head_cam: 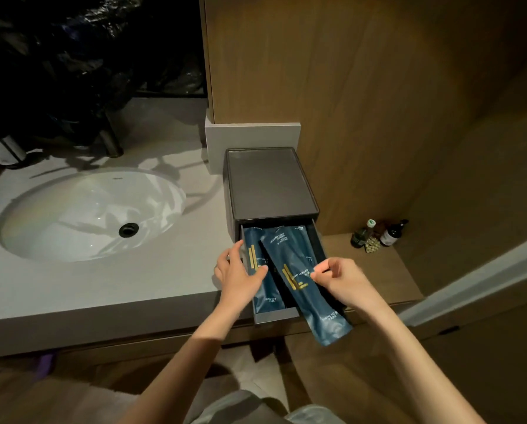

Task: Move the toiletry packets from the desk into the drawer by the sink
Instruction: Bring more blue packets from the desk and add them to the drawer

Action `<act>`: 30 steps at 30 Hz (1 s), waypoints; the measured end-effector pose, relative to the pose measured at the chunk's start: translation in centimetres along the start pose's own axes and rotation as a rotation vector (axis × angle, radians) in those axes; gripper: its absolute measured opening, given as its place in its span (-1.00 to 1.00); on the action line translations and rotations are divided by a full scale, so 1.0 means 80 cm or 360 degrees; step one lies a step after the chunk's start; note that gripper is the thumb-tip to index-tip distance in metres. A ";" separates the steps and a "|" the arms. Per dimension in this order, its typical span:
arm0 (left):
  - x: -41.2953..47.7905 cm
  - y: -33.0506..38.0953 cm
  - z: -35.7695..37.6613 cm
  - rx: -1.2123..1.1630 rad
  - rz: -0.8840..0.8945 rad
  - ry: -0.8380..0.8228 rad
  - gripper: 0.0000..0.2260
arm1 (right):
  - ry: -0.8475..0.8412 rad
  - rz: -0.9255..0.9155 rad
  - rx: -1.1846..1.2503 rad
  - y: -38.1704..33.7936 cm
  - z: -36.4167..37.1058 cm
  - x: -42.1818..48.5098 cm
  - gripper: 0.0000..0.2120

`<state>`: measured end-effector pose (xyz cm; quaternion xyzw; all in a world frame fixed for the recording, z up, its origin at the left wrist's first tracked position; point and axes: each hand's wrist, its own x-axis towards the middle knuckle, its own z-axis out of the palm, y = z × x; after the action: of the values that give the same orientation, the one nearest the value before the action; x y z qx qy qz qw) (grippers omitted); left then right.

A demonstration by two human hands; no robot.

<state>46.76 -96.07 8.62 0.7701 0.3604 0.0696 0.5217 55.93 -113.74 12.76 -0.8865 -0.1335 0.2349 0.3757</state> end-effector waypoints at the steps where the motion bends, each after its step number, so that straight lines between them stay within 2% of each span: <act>1: 0.000 -0.002 0.006 0.0002 -0.0012 0.0010 -0.34 | 0.0025 0.0035 -0.0030 0.002 0.004 0.003 -0.91; 7: 0.004 -0.008 0.020 0.0084 -0.0010 0.0083 -0.26 | 0.0136 0.0183 0.0272 0.001 0.041 0.039 -0.96; 10: 0.005 -0.012 0.020 0.0110 0.0034 0.0068 -0.28 | 0.0118 0.0251 0.0549 -0.006 0.061 0.054 -0.97; 13: 0.004 -0.017 0.017 0.0098 0.0066 0.0062 -0.31 | 0.0115 0.0317 0.0669 -0.010 0.075 0.064 -0.97; 17: 0.003 -0.021 0.014 0.0080 0.0058 0.0048 -0.29 | 0.0123 0.0377 0.0597 -0.009 0.084 0.071 -0.94; 20: 0.002 -0.021 0.014 0.0056 0.0066 0.0037 -0.28 | 0.0156 0.0248 0.0251 -0.011 0.081 0.069 -0.93; 23: 0.001 -0.020 0.014 0.0012 0.0056 0.0029 -0.27 | 0.0221 0.0028 -0.0028 -0.015 0.074 0.062 -0.85; 25: 0.001 -0.021 0.013 -0.0001 0.0044 0.0027 -0.27 | 0.0175 -0.0170 -0.0085 -0.018 0.067 0.055 -0.72; 28: 0.000 -0.021 0.013 -0.0028 0.0042 0.0018 -0.27 | -0.0198 -0.0457 -0.0250 -0.019 0.050 0.046 -0.35; 30: -0.001 -0.021 0.013 -0.0043 0.0045 0.0006 -0.28 | -0.0454 -0.0582 -0.0466 -0.017 0.041 0.045 -0.19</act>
<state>46.43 -96.57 6.76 0.7680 0.3494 0.0834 0.5303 57.20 -109.39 10.61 -0.8505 -0.3753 0.2639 0.2572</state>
